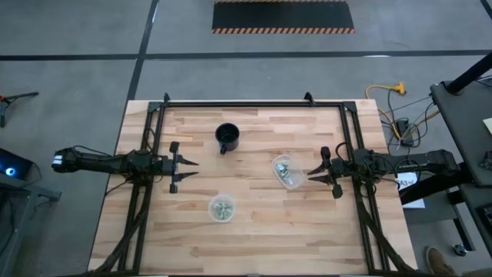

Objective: Pick and place Stevia / Truvia into bins
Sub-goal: Return to Home Position

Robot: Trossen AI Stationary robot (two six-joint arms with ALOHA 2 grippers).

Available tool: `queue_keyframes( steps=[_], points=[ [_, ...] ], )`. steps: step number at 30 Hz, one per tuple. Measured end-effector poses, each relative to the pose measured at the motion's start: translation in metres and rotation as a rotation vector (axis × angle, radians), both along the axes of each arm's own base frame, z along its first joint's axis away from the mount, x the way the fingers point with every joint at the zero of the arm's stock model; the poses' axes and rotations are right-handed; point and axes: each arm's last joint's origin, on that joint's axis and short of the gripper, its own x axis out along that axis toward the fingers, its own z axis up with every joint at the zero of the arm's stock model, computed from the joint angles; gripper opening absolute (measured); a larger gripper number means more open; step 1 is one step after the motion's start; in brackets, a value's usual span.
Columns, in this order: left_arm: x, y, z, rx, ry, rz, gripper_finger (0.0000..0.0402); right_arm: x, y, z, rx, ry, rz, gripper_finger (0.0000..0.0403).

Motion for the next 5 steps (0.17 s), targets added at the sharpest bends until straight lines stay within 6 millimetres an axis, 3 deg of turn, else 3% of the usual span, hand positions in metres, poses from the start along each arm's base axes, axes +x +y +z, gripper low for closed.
queue_keyframes(
  steps=[5],
  points=[
    [0.0, 0.0, 0.0001, 0.0, 0.0, 0.0, 0.0116, 0.0, 0.0, 0.0, 0.0, 0.0, 0.0, 0.0068]
  ],
)
